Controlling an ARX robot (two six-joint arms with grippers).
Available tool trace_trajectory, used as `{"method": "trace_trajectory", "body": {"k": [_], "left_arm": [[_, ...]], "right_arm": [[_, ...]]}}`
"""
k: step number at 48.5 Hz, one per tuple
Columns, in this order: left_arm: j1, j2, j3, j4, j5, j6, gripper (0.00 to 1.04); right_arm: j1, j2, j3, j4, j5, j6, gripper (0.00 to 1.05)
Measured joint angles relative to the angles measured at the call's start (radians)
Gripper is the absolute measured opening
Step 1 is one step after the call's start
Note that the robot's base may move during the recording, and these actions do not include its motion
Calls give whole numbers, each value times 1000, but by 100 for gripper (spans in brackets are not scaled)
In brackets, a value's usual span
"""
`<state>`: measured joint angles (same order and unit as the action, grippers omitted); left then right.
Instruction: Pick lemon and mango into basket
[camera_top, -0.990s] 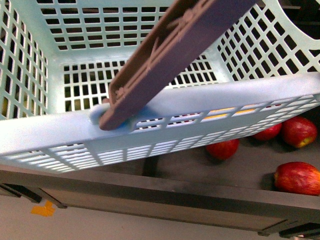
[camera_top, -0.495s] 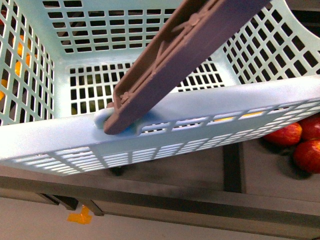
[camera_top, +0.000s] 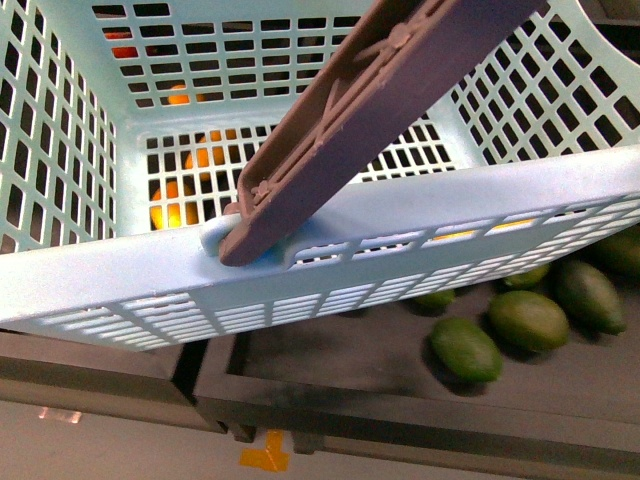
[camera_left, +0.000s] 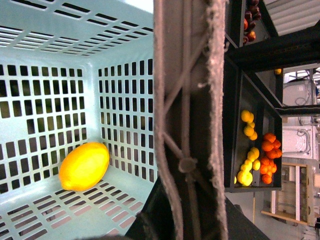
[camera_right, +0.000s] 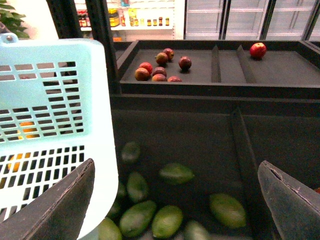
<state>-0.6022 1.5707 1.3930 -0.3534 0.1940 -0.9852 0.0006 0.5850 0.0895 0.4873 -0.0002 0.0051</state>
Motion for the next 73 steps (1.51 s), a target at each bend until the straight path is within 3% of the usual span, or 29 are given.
{"method": "trace_trajectory", "body": {"k": [73], "left_arm": [[0, 0, 2, 0, -4, 1, 5]], "right_arm": [[0, 0, 0, 0, -1, 0, 96]]}}
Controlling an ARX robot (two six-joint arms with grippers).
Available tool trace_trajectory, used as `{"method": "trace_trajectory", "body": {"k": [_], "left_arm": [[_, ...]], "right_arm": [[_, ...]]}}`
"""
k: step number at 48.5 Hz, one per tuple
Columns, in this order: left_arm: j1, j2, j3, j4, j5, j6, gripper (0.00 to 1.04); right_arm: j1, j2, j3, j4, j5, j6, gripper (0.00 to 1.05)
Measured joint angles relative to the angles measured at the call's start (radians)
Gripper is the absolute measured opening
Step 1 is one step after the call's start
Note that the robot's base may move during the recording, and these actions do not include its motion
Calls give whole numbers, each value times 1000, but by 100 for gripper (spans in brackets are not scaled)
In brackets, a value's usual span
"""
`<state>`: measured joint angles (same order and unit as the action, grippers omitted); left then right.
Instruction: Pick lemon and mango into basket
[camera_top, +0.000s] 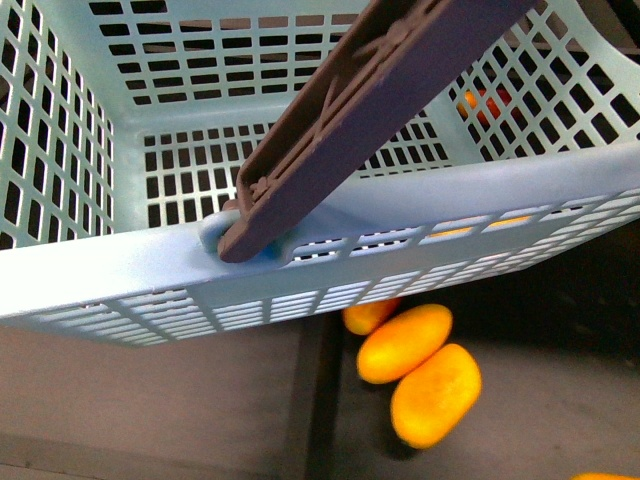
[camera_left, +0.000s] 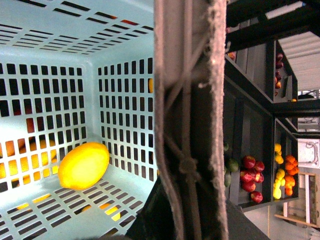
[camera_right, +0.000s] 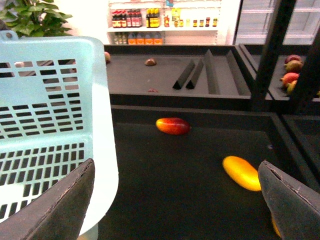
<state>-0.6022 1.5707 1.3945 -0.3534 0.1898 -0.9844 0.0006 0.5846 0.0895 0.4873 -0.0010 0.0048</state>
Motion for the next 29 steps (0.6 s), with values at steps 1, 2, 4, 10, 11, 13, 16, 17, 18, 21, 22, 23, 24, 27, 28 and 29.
{"method": "trace_trajectory", "body": {"k": [1, 2, 4, 10, 11, 13, 16, 17, 18, 21, 22, 23, 24, 27, 28, 29], "left_arm": [[0, 0, 0, 0, 1, 0, 5], [0, 0, 0, 0, 2, 0, 5], [0, 0, 0, 0, 1, 0, 5], [6, 0, 0, 0, -2, 0, 5], [10, 0, 0, 0, -3, 0, 5], [13, 0, 0, 0, -8, 0, 5], [13, 0, 0, 0, -17, 1, 5], [13, 0, 0, 0, -18, 3, 5], [13, 0, 0, 0, -18, 7, 5], [12, 0, 0, 0, -13, 11, 5], [12, 0, 0, 0, -13, 11, 5], [11, 0, 0, 0, -10, 11, 5], [11, 0, 0, 0, -7, 10, 5], [6, 0, 0, 0, -2, 7, 5], [5, 0, 0, 0, 0, 6, 5], [3, 0, 0, 0, 2, 6, 5]], "right_arm": [[0, 0, 0, 0, 2, 0, 96], [0, -1, 0, 0, 1, 0, 96], [0, -1, 0, 0, 1, 0, 96], [0, 2, -1, 0, -3, 0, 96], [0, 2, -1, 0, -4, 0, 96], [1, 2, -1, 0, -7, 0, 96], [0, 2, -1, 0, -3, 0, 96], [0, 2, -1, 0, -1, 0, 96], [0, 2, -1, 0, -1, 0, 96], [1, 2, -1, 0, -1, 0, 96], [1, 2, -1, 0, -1, 0, 96], [0, 2, -1, 0, 0, 0, 96], [0, 2, -1, 0, 0, 0, 96], [12, 16, 17, -58, 56, 33, 96], [29, 30, 53, -159, 123, 61, 96], [47, 65, 118, -315, 222, 140, 96]]}}
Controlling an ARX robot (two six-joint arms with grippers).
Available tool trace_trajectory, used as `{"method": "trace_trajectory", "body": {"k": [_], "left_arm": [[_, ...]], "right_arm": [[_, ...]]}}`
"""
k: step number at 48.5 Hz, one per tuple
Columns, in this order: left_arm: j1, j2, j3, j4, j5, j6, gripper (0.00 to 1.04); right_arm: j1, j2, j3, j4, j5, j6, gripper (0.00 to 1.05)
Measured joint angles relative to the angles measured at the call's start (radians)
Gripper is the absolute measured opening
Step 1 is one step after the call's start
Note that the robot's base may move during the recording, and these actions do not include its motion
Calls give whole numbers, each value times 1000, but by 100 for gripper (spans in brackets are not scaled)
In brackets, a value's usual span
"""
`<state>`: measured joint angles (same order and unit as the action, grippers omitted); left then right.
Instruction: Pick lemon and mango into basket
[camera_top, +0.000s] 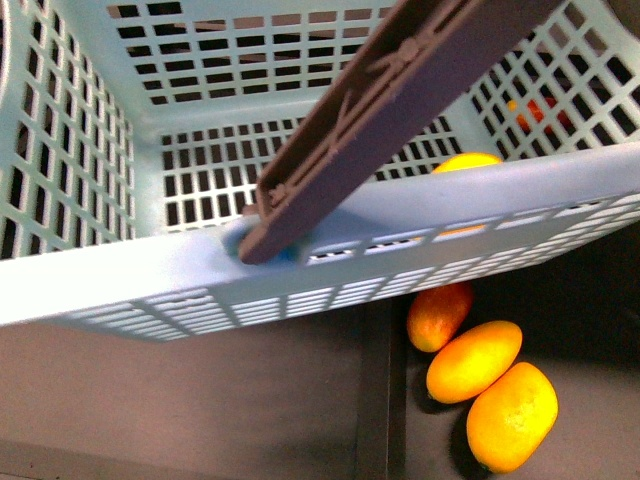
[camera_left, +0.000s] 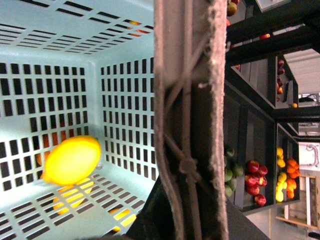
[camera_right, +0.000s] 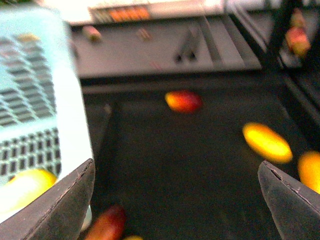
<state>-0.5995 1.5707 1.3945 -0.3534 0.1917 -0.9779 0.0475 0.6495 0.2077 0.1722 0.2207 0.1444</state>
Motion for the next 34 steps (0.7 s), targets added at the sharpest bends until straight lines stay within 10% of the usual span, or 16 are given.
{"method": "trace_trajectory", "body": {"k": [3, 8, 34], "left_arm": [[-5, 0, 0, 0, 11, -5, 5], [-7, 0, 0, 0, 16, -9, 5], [-3, 0, 0, 0, 4, -8, 5]], "right_arm": [[-9, 82, 122, -298, 133, 151, 96], [-69, 164, 159, -458, 76, 271, 96], [-101, 1056, 190, 53, -221, 325, 96]]}}
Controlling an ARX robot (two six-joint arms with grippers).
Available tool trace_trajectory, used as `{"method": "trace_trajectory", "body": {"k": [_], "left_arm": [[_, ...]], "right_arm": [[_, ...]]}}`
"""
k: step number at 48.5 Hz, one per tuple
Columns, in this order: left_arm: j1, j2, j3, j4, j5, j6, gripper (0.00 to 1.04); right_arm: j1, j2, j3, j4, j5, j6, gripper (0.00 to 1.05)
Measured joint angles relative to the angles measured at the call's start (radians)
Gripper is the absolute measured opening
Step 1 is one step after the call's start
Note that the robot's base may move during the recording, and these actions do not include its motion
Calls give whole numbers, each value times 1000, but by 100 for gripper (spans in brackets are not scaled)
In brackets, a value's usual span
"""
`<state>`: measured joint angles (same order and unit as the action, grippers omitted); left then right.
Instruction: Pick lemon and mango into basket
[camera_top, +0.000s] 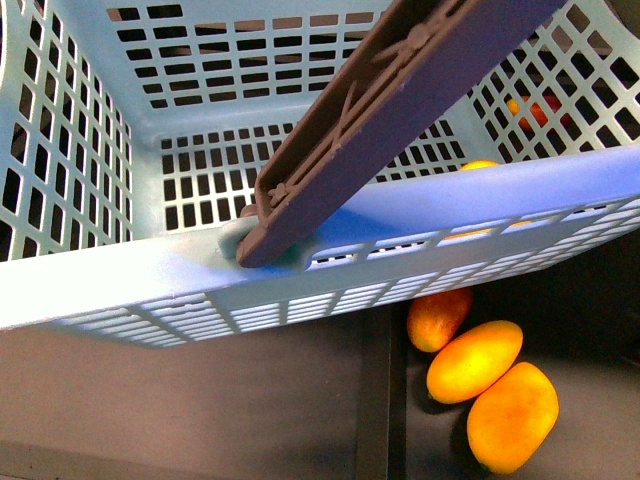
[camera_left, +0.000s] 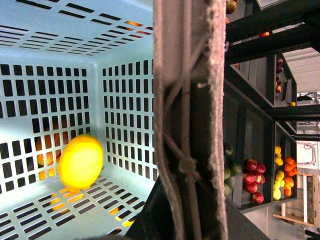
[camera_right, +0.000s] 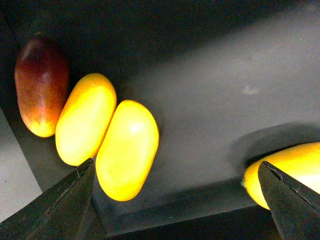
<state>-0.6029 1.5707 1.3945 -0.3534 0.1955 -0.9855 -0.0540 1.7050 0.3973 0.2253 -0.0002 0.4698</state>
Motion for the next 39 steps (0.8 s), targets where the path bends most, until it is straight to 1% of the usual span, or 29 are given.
{"method": "trace_trajectory", "body": {"k": [11, 16, 28, 39], "left_arm": [[0, 0, 0, 0, 0, 0, 5], [0, 0, 0, 0, -5, 1, 5], [0, 0, 0, 0, -3, 0, 5], [0, 0, 0, 0, -5, 1, 5]], "right_arm": [[13, 238, 68, 88, -53, 46, 96], [-2, 352, 116, 110, -81, 92, 96], [-16, 463, 177, 142, -112, 195, 96], [15, 500, 190, 163, -127, 254, 96]]}}
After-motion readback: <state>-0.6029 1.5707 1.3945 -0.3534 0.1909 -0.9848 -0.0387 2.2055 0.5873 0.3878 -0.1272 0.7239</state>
